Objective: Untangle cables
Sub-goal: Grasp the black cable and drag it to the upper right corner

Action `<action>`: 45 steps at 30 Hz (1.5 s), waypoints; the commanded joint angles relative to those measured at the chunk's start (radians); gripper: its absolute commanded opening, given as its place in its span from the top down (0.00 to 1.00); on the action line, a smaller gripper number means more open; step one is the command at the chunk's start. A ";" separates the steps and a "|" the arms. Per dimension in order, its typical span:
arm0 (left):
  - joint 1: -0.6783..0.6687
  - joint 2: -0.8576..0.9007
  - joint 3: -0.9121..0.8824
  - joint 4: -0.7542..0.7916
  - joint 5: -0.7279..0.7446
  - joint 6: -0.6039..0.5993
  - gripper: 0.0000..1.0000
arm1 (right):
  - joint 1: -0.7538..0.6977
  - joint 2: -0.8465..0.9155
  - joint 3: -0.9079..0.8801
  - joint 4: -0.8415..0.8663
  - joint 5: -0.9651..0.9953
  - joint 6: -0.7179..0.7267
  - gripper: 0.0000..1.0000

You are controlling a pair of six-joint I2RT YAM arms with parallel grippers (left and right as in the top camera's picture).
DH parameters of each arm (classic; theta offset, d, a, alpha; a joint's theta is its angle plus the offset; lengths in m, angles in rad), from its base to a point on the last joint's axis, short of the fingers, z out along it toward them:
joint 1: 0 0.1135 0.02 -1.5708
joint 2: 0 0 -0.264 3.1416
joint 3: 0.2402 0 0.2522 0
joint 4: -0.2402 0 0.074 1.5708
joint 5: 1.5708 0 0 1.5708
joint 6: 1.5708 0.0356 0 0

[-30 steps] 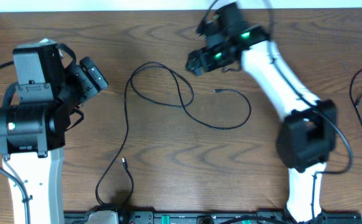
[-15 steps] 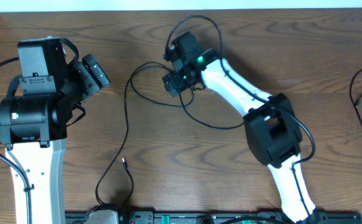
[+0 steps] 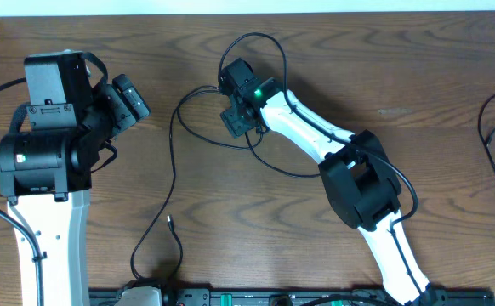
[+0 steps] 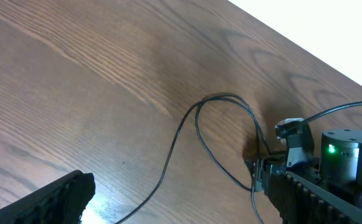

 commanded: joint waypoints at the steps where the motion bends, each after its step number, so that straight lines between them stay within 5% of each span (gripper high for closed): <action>1: 0.006 0.002 0.016 -0.004 -0.002 0.002 0.04 | 0.003 0.010 -0.012 -0.002 0.019 0.040 0.35; 7: 0.006 0.002 0.016 -0.011 -0.001 0.001 0.04 | 0.004 0.010 -0.066 0.016 0.018 0.041 0.36; 11: 0.006 0.002 0.016 -0.014 -0.002 0.001 0.04 | 0.004 0.010 -0.095 0.012 0.010 0.096 0.46; 17: 0.006 0.002 0.016 -0.028 -0.002 0.001 0.04 | 0.004 0.010 -0.109 -0.019 0.000 0.165 0.68; 22: 0.006 0.002 0.016 -0.028 -0.002 0.002 0.04 | -0.001 0.009 -0.106 -0.024 0.003 0.183 0.99; 33: 0.006 0.002 0.016 -0.028 -0.002 0.001 0.04 | -0.178 -0.079 0.061 -0.171 0.005 0.158 0.99; 45: 0.006 0.002 0.016 -0.027 -0.002 0.002 0.04 | -0.634 -0.277 0.349 -0.322 0.103 0.080 0.99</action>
